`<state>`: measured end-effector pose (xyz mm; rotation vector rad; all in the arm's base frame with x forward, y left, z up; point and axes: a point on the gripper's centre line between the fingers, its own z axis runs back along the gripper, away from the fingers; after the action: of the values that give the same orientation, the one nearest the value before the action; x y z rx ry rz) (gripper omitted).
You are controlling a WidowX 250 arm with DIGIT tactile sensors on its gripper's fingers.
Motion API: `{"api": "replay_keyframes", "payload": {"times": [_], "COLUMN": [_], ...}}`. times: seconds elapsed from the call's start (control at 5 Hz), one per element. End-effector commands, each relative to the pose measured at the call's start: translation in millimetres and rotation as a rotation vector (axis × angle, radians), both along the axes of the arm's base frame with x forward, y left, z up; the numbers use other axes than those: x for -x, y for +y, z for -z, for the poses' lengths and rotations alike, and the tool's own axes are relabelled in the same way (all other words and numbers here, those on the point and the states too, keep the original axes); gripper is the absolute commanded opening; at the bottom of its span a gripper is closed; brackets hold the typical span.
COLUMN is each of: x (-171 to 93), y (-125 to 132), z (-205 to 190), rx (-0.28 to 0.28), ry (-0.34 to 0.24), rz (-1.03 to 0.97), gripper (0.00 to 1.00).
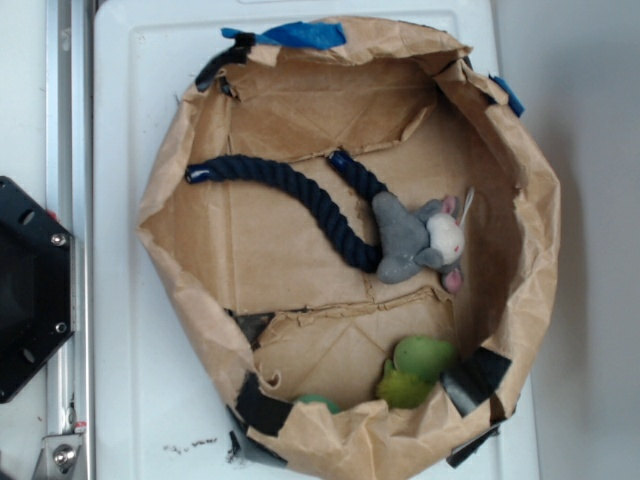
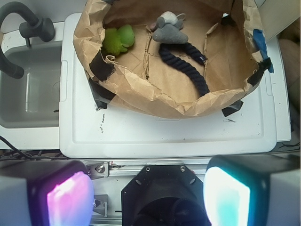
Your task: Grab the gray animal.
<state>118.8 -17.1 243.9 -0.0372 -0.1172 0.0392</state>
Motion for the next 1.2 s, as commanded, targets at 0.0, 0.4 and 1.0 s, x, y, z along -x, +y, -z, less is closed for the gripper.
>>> {"api": "replay_keyframes", "payload": {"times": [0.0, 0.4, 1.0], "x": [0, -101, -173], "y": [0, 6, 24], "z": [0, 34, 94], "rx": [0.000, 0.000, -0.055], "ry": [0.000, -0.099, -0.201], "rz": [0.000, -0.072, -0.078], "gripper": [1.00, 1.00, 1.00]}}
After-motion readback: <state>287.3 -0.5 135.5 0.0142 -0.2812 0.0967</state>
